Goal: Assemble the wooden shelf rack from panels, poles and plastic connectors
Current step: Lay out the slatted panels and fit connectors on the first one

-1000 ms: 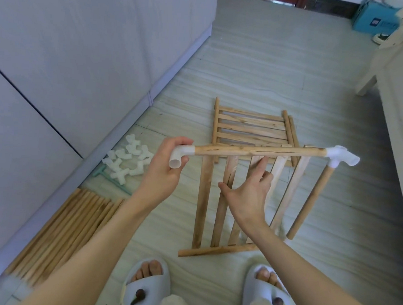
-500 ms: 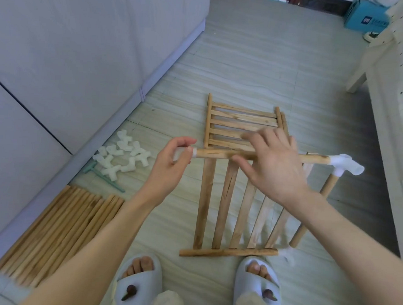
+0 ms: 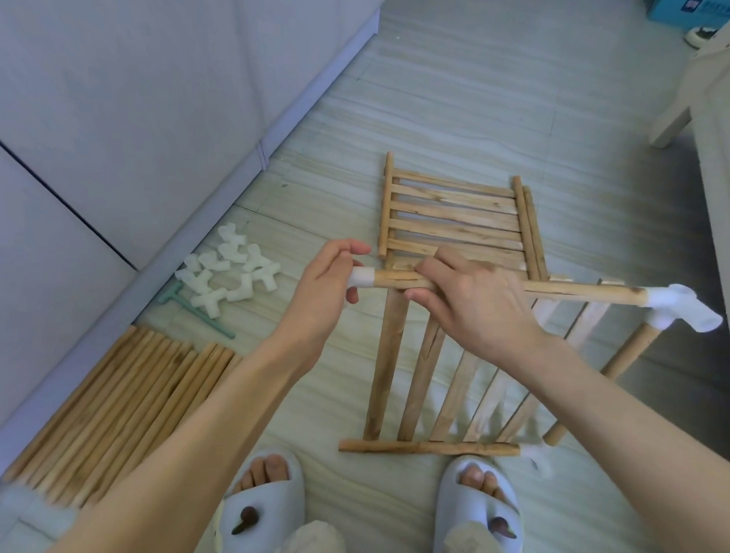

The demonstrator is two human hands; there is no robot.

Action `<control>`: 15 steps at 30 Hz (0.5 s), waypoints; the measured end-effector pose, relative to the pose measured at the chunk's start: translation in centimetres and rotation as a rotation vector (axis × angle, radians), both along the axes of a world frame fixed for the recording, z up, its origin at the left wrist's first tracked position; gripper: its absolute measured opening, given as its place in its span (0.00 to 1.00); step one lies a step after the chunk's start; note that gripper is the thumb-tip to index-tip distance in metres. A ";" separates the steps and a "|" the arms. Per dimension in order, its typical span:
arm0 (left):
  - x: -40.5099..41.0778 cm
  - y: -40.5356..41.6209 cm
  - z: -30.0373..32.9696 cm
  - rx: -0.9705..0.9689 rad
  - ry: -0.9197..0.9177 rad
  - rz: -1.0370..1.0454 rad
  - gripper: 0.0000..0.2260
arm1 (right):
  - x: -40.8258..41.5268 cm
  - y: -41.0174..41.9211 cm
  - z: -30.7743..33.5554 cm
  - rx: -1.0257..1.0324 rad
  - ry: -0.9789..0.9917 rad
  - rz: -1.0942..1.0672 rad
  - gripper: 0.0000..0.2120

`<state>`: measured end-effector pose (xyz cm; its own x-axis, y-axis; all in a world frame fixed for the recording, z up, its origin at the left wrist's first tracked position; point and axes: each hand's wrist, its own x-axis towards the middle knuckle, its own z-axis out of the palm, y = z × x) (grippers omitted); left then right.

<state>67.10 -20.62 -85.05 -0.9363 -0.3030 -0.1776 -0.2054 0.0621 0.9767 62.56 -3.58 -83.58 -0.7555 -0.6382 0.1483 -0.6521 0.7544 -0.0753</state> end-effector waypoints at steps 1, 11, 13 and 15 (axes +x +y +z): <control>-0.1 0.0 0.0 0.006 -0.018 0.011 0.14 | 0.1 0.0 0.0 0.009 0.011 -0.009 0.19; 1.1 0.2 0.6 -0.123 0.085 -0.113 0.14 | 1.3 0.4 0.4 0.003 0.019 -0.002 0.19; 0.9 0.0 0.8 -0.102 0.067 -0.141 0.14 | 1.3 0.3 0.4 0.007 0.009 -0.021 0.20; 0.9 -0.2 0.9 -0.075 0.072 -0.163 0.14 | 1.3 0.2 0.4 0.005 0.011 -0.037 0.20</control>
